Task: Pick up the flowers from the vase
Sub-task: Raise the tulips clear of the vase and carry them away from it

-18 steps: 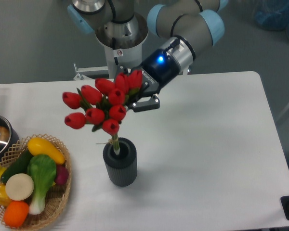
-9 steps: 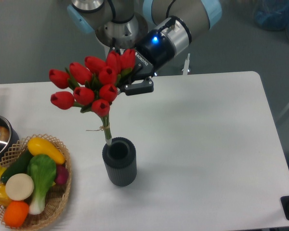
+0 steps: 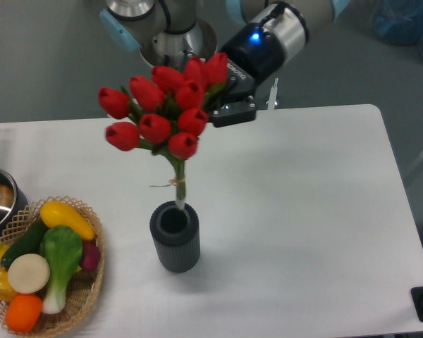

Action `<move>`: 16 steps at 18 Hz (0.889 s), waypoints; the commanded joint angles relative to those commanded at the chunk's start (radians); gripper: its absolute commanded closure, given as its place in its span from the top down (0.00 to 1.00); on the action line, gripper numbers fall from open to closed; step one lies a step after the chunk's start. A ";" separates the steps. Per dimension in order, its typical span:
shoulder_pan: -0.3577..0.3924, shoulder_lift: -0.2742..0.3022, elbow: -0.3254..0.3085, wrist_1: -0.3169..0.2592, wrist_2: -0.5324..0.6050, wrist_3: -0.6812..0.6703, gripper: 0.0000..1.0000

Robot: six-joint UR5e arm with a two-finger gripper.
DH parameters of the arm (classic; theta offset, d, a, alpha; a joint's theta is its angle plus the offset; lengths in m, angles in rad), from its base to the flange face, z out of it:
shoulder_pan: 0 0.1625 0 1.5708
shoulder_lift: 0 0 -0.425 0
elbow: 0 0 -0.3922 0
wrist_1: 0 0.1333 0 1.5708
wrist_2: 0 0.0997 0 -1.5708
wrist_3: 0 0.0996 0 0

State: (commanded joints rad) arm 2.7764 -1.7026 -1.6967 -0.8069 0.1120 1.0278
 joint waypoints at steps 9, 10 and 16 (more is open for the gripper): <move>0.081 -0.049 0.026 0.003 0.005 0.017 0.21; 0.086 -0.049 0.022 0.003 0.005 0.017 0.21; 0.115 -0.048 -0.011 0.006 0.005 0.020 0.21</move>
State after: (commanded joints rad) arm 2.8915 -1.7503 -1.7073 -0.8007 0.1166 1.0477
